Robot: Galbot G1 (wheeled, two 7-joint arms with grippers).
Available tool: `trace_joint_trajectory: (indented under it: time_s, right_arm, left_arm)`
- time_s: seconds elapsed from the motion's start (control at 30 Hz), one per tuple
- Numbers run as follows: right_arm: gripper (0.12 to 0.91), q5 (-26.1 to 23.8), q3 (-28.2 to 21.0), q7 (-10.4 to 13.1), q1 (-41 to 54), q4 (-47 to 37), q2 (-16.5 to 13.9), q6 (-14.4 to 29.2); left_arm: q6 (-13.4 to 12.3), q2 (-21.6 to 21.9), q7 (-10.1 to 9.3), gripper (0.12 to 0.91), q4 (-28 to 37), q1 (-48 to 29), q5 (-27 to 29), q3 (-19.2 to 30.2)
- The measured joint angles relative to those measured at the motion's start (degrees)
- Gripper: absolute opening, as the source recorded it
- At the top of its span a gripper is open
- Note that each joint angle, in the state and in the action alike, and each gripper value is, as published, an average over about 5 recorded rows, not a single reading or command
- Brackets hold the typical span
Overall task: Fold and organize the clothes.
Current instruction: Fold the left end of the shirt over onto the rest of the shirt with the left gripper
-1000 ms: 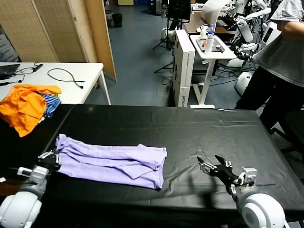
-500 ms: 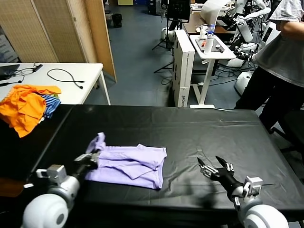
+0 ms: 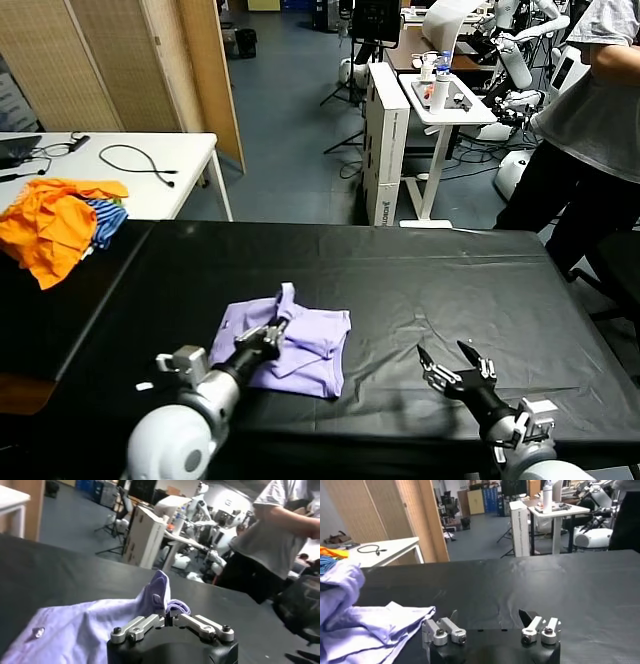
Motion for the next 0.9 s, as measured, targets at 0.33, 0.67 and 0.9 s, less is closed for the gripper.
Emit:
trace_joint_trajectory:
  time_s: [0.33,0.67,0.9]
  right_arm:
    - [0.907,-0.1,-0.8,0.1,0.6,0.3,-0.9,-0.1]
    - [0.907,0.3,-3.0,-0.5,2.9,0.0,-3.7,-1.6]
    - [0.907,2.7,-6.5,-0.7,6.4,-2.0,-5.7,-3.3]
  left_arm:
    - [-1.0,-2.1,0.06,0.188,3.0,-0.2,4.4,3.1]
    - [-3.5,-5.7,-1.45,0.467,5.1,1.6,11.1,7.0]
    - [-4.4,-5.8,-1.37,0.855,2.6,2.2,11.4,6.4]
